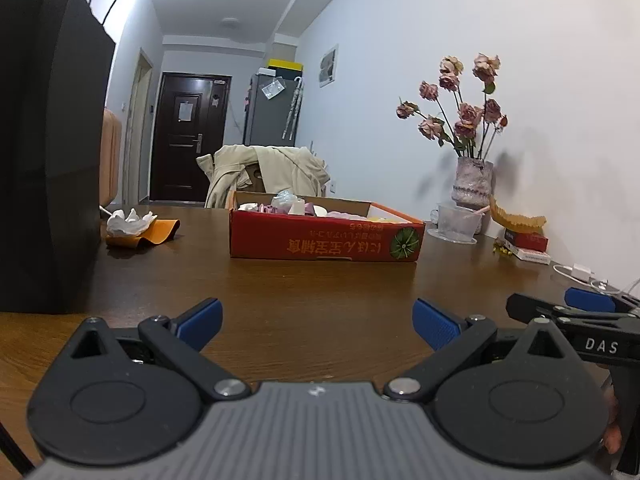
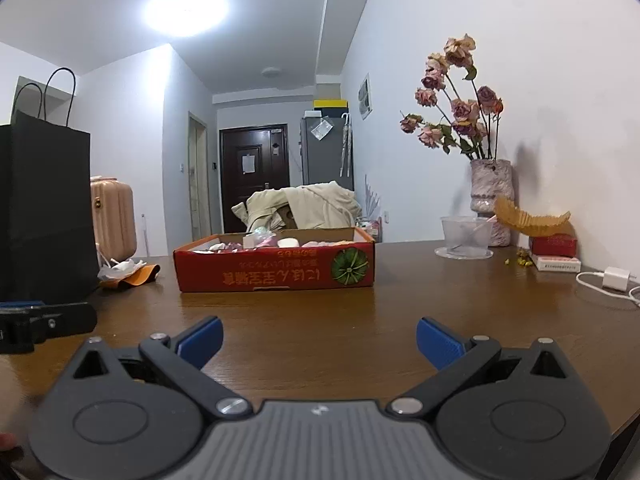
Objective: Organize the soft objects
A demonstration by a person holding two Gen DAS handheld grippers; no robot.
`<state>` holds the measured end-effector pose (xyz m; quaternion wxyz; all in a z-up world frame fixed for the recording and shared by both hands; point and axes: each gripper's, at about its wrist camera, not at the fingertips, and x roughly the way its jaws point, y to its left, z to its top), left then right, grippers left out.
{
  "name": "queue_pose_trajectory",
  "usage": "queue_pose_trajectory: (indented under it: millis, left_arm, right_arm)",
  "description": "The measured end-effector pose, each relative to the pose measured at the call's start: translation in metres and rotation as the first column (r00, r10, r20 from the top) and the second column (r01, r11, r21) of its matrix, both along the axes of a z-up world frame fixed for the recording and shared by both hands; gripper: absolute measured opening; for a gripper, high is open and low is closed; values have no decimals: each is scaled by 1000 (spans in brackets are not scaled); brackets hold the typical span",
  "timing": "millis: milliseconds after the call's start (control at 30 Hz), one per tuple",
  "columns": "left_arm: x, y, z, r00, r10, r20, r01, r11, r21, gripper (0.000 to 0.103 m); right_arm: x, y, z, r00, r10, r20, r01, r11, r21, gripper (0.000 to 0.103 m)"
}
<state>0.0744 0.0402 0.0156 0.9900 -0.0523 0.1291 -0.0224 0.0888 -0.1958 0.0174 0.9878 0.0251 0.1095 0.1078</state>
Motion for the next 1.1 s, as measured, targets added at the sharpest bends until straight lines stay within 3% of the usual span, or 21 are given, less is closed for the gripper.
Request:
queue_pose_trajectory:
  millis: [267,1100]
  left_arm:
    - [-1,-2,-1,1000,-3,2,3,1000,12,103]
    - [1,-4,-1,1000,-3,3,3,1000,25,103]
  right_arm:
    - [-6,3,3,997,-59,56,59,998,-9,103]
    - [-5,2,0,998,-53,44,53,998,15,103]
